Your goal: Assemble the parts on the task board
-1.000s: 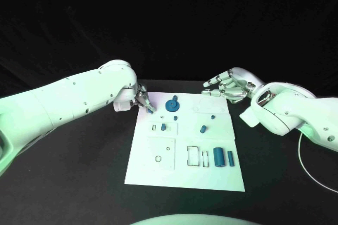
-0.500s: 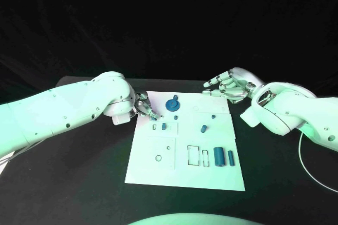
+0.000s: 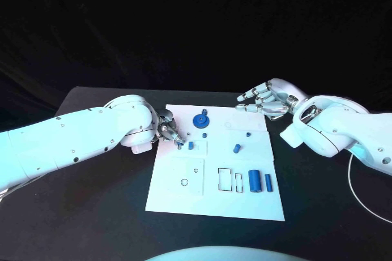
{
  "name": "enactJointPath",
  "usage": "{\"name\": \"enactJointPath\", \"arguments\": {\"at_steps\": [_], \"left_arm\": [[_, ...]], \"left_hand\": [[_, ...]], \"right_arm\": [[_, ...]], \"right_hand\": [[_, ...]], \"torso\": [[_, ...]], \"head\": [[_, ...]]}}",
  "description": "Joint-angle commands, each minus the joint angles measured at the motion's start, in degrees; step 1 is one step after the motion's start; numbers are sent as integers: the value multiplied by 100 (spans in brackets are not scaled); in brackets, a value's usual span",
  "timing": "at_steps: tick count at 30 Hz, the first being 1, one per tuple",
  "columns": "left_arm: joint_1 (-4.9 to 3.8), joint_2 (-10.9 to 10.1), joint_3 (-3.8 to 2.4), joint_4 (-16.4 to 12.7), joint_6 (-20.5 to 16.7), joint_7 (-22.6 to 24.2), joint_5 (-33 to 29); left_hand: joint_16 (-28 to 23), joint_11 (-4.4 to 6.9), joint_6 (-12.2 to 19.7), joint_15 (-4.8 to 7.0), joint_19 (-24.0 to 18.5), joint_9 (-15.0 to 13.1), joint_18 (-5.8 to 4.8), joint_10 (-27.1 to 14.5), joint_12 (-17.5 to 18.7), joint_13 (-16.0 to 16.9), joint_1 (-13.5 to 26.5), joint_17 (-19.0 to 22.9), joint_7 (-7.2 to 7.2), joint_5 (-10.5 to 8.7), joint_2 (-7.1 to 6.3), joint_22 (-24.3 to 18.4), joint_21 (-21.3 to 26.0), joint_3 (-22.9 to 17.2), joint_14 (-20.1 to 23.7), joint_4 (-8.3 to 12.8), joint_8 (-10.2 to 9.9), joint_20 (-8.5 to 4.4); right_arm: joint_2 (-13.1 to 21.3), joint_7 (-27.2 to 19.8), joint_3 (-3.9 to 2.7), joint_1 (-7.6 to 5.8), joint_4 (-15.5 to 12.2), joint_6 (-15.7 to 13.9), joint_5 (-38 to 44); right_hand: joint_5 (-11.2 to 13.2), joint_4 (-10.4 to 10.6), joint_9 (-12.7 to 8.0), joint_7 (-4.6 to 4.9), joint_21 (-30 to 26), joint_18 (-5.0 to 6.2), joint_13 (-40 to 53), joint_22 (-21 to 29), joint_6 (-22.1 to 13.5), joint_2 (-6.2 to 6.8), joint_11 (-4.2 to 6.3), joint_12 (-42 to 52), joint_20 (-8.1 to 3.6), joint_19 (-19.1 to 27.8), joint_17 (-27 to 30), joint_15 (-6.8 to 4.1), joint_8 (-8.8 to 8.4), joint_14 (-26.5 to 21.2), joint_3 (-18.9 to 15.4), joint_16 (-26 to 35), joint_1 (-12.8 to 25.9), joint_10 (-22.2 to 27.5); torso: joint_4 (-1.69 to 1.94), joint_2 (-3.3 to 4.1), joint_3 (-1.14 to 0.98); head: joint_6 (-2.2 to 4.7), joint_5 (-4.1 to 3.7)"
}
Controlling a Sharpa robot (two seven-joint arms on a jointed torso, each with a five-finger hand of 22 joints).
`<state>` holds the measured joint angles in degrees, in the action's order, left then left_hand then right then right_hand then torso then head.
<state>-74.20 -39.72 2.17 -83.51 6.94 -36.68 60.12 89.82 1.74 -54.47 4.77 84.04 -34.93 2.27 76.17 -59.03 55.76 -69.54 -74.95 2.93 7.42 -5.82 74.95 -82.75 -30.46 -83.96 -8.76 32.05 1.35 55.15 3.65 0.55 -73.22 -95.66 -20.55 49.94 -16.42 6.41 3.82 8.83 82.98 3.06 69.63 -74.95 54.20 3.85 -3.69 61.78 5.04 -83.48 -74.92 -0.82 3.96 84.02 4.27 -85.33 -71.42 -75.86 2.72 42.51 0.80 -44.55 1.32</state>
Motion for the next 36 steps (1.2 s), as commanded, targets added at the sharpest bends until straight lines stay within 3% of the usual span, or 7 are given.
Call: {"name": "enactJointPath", "arguments": {"at_steps": [1,11,36], "left_arm": [[53,-14,28,-20,108,-53,275],[61,-38,25,-43,256,-149,321],[62,-105,13,-85,590,-201,155]], "left_hand": [[18,-2,-2,6,174,-5,-7,30,-22,2,-9,-1505,-50,7,65,772,-21,-659,-604,643,31,10],[18,8,-19,12,180,-13,-10,48,-35,8,14,-1505,-60,8,45,781,-28,-703,-604,670,58,7],[18,30,-77,26,190,-10,-14,104,-50,4,116,-1505,-87,90,-35,802,-39,-836,-604,747,135,-5]], "right_arm": [[-6,-12,1,8,3,96,22],[-9,-13,2,14,7,104,20],[-13,-14,4,21,12,111,18]], "right_hand": [[-33,-2,8,-12,-29,6,1,-22,23,-58,8,39,13,29,-668,3,0,410,-27,21,-9,46],[-33,-2,8,-12,-29,6,1,-22,23,-58,8,39,13,29,-668,3,0,410,-27,21,-9,46],[-58,7,7,-12,-30,6,-3,-19,23,-68,7,39,13,30,-666,2,-1,409,-44,23,-13,49]], "torso": [[-6,6,-3],[-8,7,-11],[-7,7,-11]], "head": [[-21,12],[-53,13],[-102,-10]]}}
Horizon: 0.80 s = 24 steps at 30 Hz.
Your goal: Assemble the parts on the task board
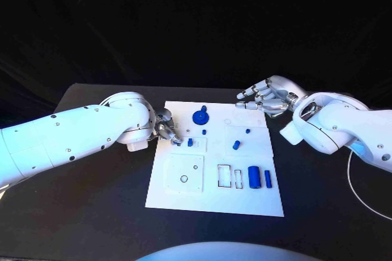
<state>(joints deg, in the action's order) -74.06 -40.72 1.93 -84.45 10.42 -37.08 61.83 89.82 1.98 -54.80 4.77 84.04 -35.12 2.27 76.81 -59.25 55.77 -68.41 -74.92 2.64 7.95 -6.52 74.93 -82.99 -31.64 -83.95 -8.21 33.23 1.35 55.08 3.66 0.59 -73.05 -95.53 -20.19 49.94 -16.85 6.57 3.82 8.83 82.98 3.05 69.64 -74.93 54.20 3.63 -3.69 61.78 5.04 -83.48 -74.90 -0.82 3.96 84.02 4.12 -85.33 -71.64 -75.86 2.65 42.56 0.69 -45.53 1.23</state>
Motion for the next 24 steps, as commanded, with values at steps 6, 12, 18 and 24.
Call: {"name": "enactJointPath", "arguments": {"at_steps": [6,12,18,24], "left_arm": [[48,5,36,0,268,-152,-24],[48,22,36,2,326,-137,-77],[48,41,36,7,357,-123,-157],[47,59,33,13,447,-111,-232]], "left_hand": [[18,9,-51,27,193,13,-16,45,-23,-6,17,-1508,-61,45,28,810,-19,-731,-605,698,25,-6],[18,13,-62,28,197,17,-18,62,-43,13,34,-1508,-66,52,19,818,-26,-745,-605,705,35,-7],[18,13,-62,28,197,17,-18,62,-43,13,34,-1508,-66,52,19,818,-26,-745,-605,705,35,-7],[18,17,-74,30,209,21,-25,81,-63,32,50,-1508,-71,54,13,840,-46,-757,-605,714,45,-8]], "right_arm": [[-10,-15,0,6,1,80,18],[-11,-16,0,6,1,82,18],[-12,-16,0,6,1,84,18],[-12,-15,0,6,2,86,18]], "right_hand": [[-14,-9,7,-12,-30,6,-3,-21,23,-46,7,39,12,30,-668,2,-1,409,-28,23,9,50],[-14,-9,7,-12,-30,6,-3,-21,23,-46,7,39,12,30,-668,2,-1,409,-28,23,9,50],[-14,-9,7,-12,-30,6,-3,-21,23,-46,7,39,12,30,-668,2,-1,409,-28,23,9,50],[-14,-9,7,-12,-30,6,-3,-21,23,-46,7,39,12,30,-668,2,-1,409,-28,23,9,50]], "torso": [[2,2,-1],[3,-3,-3],[-2,0,-1],[-1,2,-2]], "head": [[-16,-3],[-20,3],[-20,9],[-23,3]]}}
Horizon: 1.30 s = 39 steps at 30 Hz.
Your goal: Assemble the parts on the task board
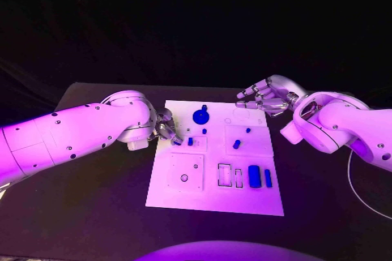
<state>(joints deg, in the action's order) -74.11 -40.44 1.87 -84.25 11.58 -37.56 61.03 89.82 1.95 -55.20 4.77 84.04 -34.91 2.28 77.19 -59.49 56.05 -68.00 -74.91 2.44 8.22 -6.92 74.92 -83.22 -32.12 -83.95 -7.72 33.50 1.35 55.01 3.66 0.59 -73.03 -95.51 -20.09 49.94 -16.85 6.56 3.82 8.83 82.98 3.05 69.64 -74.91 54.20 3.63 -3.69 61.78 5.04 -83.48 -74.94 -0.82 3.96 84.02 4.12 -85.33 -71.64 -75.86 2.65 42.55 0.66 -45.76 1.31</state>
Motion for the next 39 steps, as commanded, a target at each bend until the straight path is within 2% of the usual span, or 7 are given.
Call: {"name": "enactJointPath", "arguments": {"at_steps": [1,19,31,39], "left_arm": [[53,35,38,-6,349,-62,-162],[41,186,28,149,473,-140,-196],[25,355,28,321,726,-513,-310],[23,400,28,353,806,-651,-311]], "left_hand": [[18,21,-40,30,212,2,-26,48,-41,4,13,-1509,-53,28,51,845,-26,-714,-605,670,22,-8],[18,31,-69,35,229,18,-35,90,-77,34,40,-1509,-63,42,43,877,-54,-757,-605,706,42,-12],[18,43,-161,42,240,93,-41,139,-89,27,403,-1509,-92,7,173,905,-69,-697,-605,554,94,-16],[18,57,-207,53,252,126,-46,161,-96,26,526,-1509,-112,6,205,926,-86,-641,-605,507,110,-21]], "right_arm": [[-6,-15,0,4,0,76,19],[-16,-12,0,4,3,83,18],[-13,-1,0,4,-19,98,18],[-9,2,0,4,-32,108,18]], "right_hand": [[-14,-8,7,-12,-30,6,-3,-22,23,-46,8,39,13,30,-664,2,-1,409,-28,23,9,50],[-14,-8,7,-12,-30,6,-3,-22,23,-46,8,39,13,30,-664,2,-1,409,-28,23,9,50],[-14,-8,7,-12,-30,6,-3,-22,23,-46,8,39,13,30,-664,2,-1,409,-28,23,9,50],[-14,-8,7,-12,-30,6,-3,-22,23,-46,8,39,13,30,-664,2,-1,409,-28,23,9,50]], "torso": [[-2,3,0],[1,-3,-1],[3,-2,-2],[-2,-2,-1]], "head": [[0,-5],[-16,-14],[-27,-11],[-32,-12]]}}
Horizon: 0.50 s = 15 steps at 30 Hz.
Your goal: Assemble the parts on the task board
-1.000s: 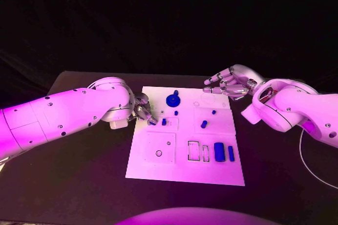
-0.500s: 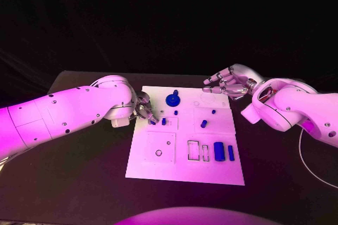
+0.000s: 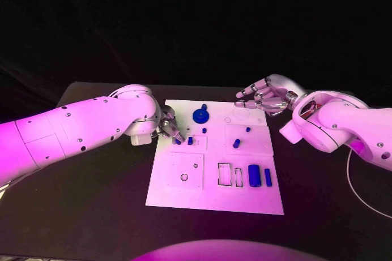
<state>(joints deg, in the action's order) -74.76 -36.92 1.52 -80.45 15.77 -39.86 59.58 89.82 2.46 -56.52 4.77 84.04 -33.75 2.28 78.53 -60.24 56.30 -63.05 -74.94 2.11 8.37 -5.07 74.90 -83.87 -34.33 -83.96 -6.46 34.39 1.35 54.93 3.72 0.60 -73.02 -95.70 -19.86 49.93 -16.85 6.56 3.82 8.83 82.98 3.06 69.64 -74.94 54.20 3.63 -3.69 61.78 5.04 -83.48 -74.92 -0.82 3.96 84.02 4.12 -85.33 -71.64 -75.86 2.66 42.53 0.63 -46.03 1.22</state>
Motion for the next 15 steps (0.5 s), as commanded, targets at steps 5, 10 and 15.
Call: {"name": "enactJointPath", "arguments": {"at_steps": [5,10,15], "left_arm": [[88,55,62,-18,414,-445,-131],[88,61,62,-17,412,-462,-79],[88,57,63,-17,374,-483,-23]], "left_hand": [[18,17,-98,59,253,45,-47,40,-25,0,176,-1506,-95,-14,-43,931,-21,-317,-604,340,25,-26],[18,28,-131,68,256,94,-48,42,-13,-17,374,-1506,-108,-17,-114,939,-22,-165,-604,262,25,-33],[18,35,-171,76,268,141,-54,52,-20,-18,548,-1506,-117,-24,-162,962,-39,11,-604,177,29,-41]], "right_arm": [[2,-4,0,4,-17,92,18],[3,-4,0,4,-21,94,18],[7,-6,0,4,-24,94,18]], "right_hand": [[-15,-8,7,-12,-31,6,-3,-19,23,-47,8,39,13,30,-666,2,-1,409,-29,23,9,50],[-29,2,7,-12,-35,8,-13,-11,23,-56,7,32,12,33,-659,2,-1,408,-54,29,1,57],[-29,2,7,-12,-35,8,-13,-11,23,-56,7,32,12,33,-659,2,-1,408,-54,29,1,57]], "torso": [[0,0,5],[2,0,6],[0,0,6]], "head": [[-6,-11],[-5,-12],[-8,-10]]}}
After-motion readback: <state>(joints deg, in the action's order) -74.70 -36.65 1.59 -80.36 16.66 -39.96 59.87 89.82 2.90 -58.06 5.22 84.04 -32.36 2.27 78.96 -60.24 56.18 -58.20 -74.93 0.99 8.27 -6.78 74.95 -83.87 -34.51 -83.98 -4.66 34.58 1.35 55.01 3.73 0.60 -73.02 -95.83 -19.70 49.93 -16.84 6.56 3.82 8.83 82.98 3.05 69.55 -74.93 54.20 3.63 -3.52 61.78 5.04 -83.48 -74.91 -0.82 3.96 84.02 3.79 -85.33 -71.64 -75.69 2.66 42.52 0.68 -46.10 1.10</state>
